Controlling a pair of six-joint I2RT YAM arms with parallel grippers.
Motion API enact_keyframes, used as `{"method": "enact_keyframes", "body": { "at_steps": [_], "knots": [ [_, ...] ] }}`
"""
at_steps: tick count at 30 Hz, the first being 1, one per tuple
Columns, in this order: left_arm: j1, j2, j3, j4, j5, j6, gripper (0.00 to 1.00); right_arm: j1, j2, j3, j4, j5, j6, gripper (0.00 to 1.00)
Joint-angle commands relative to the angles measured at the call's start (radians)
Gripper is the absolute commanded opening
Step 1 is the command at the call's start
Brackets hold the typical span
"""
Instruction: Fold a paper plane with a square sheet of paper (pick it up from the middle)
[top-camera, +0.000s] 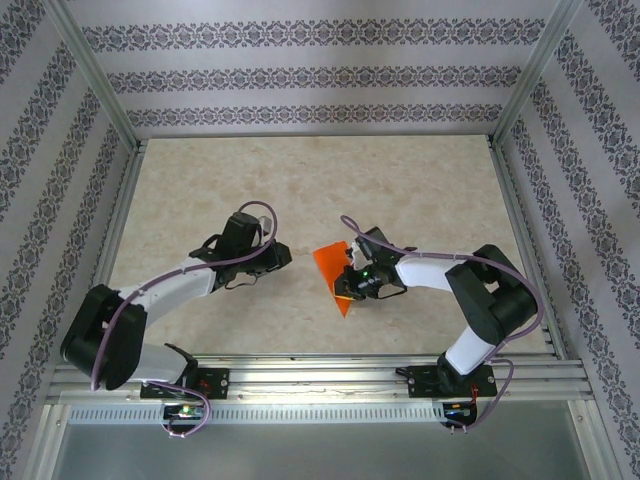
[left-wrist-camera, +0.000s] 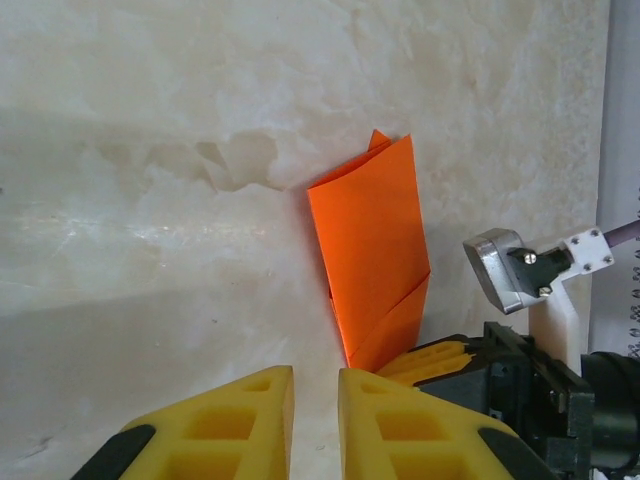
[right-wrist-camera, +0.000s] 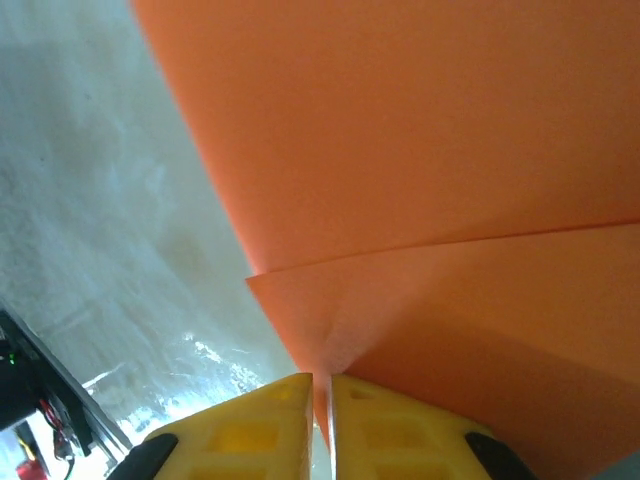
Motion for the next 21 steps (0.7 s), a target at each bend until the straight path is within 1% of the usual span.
{"method": "enact_keyframes", "body": {
  "at_steps": [1, 3, 8, 11, 12, 13, 16, 21],
  "knots": [
    [-0.036, 0.058, 0.045, 0.087, -0.003, -0.070, 0.20, 0.021, 0.016, -0.030, 0.102, 0.041, 0.138, 0.12],
    [-0.060, 0.110, 0.077, 0.112, 0.007, -0.088, 0.19, 0.036, 0.025, -0.040, 0.120, 0.074, 0.176, 0.12],
    [-0.116, 0.249, 0.163, 0.165, 0.025, -0.125, 0.07, 0.076, 0.069, -0.036, 0.188, 0.076, 0.270, 0.10],
    [-0.130, 0.318, 0.199, 0.163, 0.024, -0.139, 0.05, 0.102, 0.077, -0.035, 0.212, 0.087, 0.298, 0.10],
    [-0.130, 0.335, 0.208, 0.155, 0.018, -0.145, 0.02, 0.107, 0.077, -0.037, 0.220, 0.089, 0.305, 0.11],
    [-0.130, 0.351, 0.213, 0.149, 0.007, -0.150, 0.00, 0.108, 0.077, -0.043, 0.231, 0.093, 0.314, 0.11],
    [-0.130, 0.387, 0.222, 0.130, -0.027, -0.158, 0.00, 0.106, 0.078, -0.051, 0.253, 0.094, 0.330, 0.10],
    [-0.130, 0.434, 0.230, 0.080, -0.052, -0.138, 0.00, 0.106, 0.080, -0.053, 0.279, 0.073, 0.330, 0.10]
  ]
}}
